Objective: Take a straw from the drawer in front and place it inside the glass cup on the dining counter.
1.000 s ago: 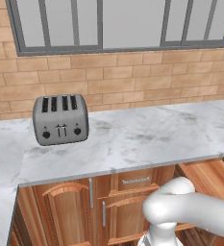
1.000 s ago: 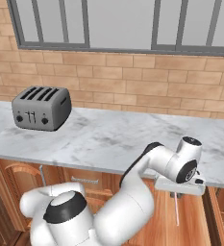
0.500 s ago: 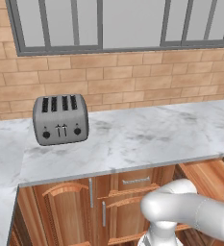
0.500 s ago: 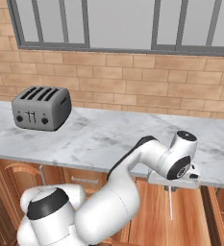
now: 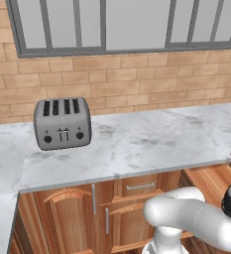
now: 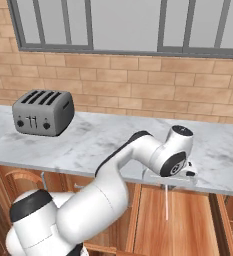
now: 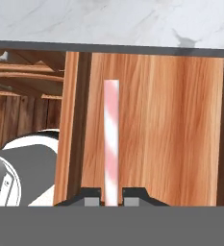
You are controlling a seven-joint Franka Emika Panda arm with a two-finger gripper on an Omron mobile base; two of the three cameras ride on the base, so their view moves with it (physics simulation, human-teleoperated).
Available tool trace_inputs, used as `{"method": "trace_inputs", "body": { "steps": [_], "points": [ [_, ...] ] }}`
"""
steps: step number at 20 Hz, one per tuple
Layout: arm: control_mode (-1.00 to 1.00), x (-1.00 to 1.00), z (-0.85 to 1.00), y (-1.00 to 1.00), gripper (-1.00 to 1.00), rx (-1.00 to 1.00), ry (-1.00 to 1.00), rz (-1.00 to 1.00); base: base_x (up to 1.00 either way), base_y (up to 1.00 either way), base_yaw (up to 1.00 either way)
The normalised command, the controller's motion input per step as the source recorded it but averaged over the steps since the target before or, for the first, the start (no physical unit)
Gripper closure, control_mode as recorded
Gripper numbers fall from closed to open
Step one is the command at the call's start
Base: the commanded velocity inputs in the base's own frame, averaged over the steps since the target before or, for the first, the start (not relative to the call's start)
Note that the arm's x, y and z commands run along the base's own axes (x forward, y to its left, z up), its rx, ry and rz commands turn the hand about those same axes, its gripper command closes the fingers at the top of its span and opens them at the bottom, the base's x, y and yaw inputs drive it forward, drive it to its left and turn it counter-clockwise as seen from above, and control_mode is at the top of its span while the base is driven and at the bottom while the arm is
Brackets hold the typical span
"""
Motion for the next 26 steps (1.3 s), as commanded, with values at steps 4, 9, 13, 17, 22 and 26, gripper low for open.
{"method": "trace_inputs", "body": {
  "steps": [4,9,13,17,22,26],
  "points": [
    [-1.00,0.00,0.24,0.38,1.00,0.00,-0.07,0.00,0.00,0.00,0.00],
    [-1.00,0.00,0.27,0.42,1.00,0.00,-0.05,0.00,0.00,0.00,0.00],
    [-1.00,0.00,0.27,0.40,1.00,0.00,-0.04,0.00,0.00,0.00,0.00],
    [-1.00,0.00,0.28,0.41,1.00,0.00,-0.03,0.00,0.00,0.00,0.00],
    [-1.00,0.00,0.27,0.39,1.00,0.00,0.00,0.00,0.00,0.00,0.00],
    [-1.00,0.00,0.26,0.40,1.00,0.00,0.00,0.00,0.00,0.00,0.00]
  ]
}}
